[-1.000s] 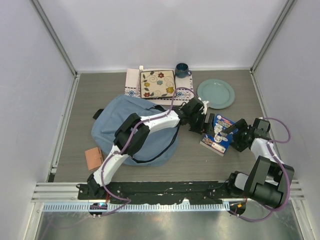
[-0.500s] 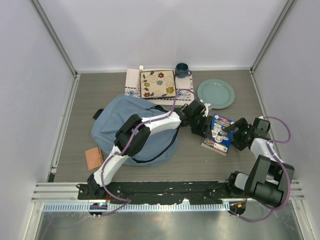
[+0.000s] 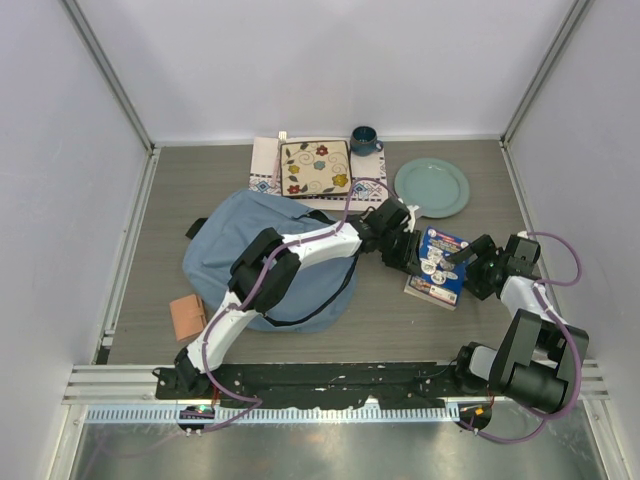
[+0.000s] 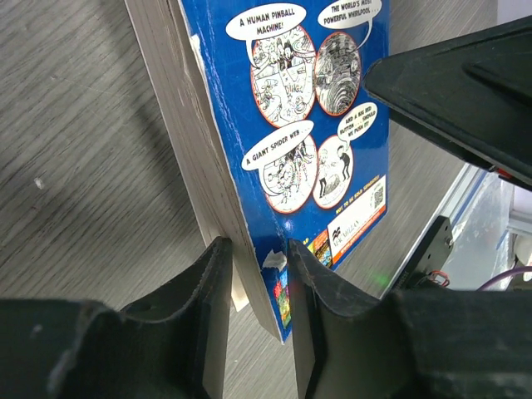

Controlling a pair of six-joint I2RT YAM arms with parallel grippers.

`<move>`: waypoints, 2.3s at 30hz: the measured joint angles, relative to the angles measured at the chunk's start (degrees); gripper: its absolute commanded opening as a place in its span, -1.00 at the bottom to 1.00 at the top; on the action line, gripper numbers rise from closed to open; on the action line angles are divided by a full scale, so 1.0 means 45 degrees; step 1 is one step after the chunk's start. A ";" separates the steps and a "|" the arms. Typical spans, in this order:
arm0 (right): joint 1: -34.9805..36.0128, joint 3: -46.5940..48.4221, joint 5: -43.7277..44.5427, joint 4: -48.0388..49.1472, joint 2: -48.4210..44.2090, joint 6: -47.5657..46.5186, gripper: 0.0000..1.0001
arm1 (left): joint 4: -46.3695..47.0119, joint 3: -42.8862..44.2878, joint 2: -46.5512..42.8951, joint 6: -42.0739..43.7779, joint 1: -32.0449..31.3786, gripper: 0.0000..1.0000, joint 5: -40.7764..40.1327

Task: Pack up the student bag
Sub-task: Pick up the book from the center of the board.

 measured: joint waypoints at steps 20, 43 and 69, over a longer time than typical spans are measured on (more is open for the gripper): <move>0.0039 -0.0039 0.0005 0.0233 0.0039 -0.0010 0.74 | 0.0452 0.0000 -0.0019 -0.1005 0.0189 -0.60 0.0379; 0.0097 -0.0019 -0.0287 0.0141 0.0049 -0.0015 0.80 | 0.0146 0.0389 0.0024 -0.0806 0.0321 -1.00 0.0908; 0.0301 -0.0209 -0.5683 0.3614 -0.2229 0.3181 0.81 | 0.0860 -0.2924 -0.5319 0.0175 0.1919 -1.00 0.1506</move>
